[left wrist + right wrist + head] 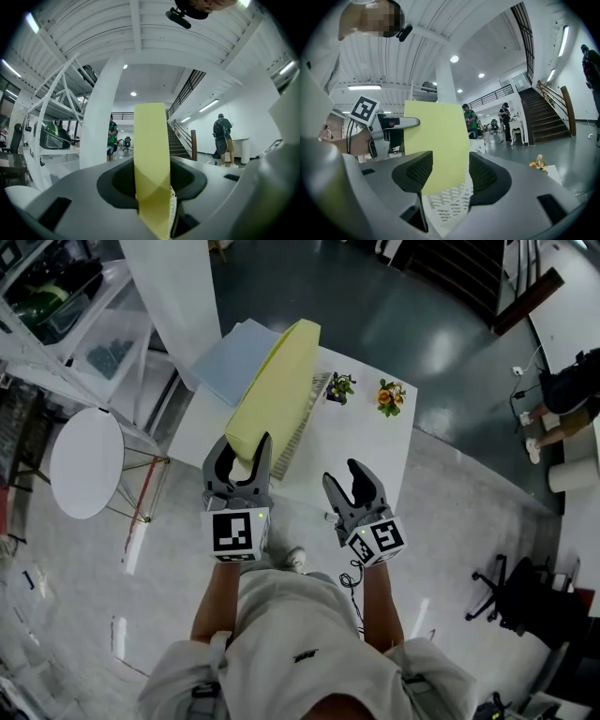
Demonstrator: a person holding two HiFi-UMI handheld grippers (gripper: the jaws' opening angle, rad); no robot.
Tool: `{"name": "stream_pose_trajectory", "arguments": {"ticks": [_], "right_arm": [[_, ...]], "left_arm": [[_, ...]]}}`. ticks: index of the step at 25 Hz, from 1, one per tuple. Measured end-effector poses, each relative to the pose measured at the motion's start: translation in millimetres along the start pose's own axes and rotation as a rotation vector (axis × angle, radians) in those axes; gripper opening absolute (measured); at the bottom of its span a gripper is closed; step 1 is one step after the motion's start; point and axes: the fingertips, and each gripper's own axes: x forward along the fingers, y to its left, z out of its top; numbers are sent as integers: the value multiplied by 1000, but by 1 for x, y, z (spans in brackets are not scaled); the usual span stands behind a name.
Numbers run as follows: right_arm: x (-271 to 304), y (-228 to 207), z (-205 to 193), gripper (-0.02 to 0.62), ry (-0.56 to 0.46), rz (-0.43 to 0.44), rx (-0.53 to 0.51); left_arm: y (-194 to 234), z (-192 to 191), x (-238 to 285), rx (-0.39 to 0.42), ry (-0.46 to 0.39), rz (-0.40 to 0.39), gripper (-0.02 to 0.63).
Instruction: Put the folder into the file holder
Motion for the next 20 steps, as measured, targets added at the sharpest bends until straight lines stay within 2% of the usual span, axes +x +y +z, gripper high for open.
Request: {"name": "stream_pose_trajectory", "arguments": {"ticks": [5, 9, 15, 20], "right_arm": [[10, 0, 3, 245, 9, -17, -5], [15, 0, 1, 245, 13, -28, 3], [12, -1, -7, 245, 33, -51, 20], [7, -4, -15, 244, 53, -60, 28]], "left_arm": [[-5, -11, 21, 1, -1, 2, 189], [-8, -17, 33, -22, -35, 36, 189], [-21, -29, 47, -15, -66, 84, 189], [-24, -45, 54, -42, -59, 100, 190]]}}
